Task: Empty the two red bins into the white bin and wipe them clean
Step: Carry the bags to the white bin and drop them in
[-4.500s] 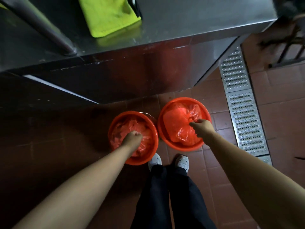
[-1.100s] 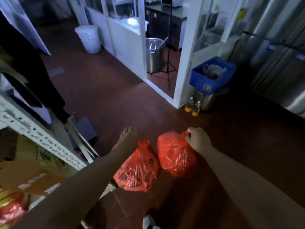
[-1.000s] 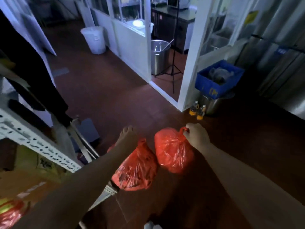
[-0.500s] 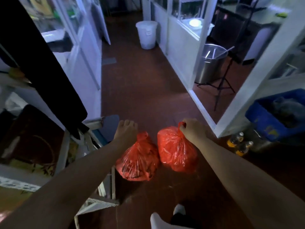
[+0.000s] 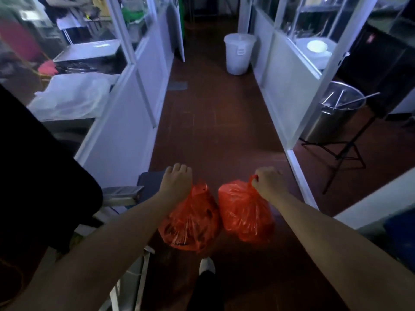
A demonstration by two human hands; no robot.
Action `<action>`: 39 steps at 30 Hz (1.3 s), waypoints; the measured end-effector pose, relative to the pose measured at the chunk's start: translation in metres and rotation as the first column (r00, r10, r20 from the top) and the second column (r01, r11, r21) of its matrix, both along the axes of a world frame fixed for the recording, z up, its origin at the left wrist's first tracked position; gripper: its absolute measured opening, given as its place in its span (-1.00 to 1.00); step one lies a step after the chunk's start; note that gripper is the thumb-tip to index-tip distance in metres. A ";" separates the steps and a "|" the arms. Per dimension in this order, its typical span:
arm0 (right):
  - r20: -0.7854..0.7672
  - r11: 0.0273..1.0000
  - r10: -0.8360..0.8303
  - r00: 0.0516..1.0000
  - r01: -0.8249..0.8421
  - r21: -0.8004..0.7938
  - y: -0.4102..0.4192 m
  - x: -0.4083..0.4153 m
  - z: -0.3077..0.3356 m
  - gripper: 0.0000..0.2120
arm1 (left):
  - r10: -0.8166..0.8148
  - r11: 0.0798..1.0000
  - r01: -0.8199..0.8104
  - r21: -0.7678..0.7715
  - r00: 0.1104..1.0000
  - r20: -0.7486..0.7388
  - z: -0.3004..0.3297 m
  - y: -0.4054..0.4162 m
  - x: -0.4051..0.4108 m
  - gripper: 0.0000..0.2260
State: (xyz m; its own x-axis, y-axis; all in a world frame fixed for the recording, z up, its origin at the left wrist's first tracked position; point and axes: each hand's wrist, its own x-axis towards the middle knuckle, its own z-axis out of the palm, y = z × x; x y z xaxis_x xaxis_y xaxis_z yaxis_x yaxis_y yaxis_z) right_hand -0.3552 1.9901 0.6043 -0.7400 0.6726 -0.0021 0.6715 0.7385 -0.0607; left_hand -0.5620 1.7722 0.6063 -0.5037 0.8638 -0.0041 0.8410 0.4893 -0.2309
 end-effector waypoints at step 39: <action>-0.087 0.990 0.101 0.991 -0.109 -0.086 0.698 -0.603 -0.004 -0.91 | 0.159 0.986 -0.162 0.032 0.985 0.073 0.005 0.664 -0.587 -0.71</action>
State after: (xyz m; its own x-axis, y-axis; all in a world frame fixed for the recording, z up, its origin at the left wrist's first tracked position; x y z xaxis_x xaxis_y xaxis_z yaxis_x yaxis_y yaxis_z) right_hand -0.9582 2.6879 0.6001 -0.8067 0.5910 0.0041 0.5805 0.7936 -0.1823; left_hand -1.1491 2.4357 0.6117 -0.6357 0.7719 -0.0128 0.7640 0.6267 -0.1534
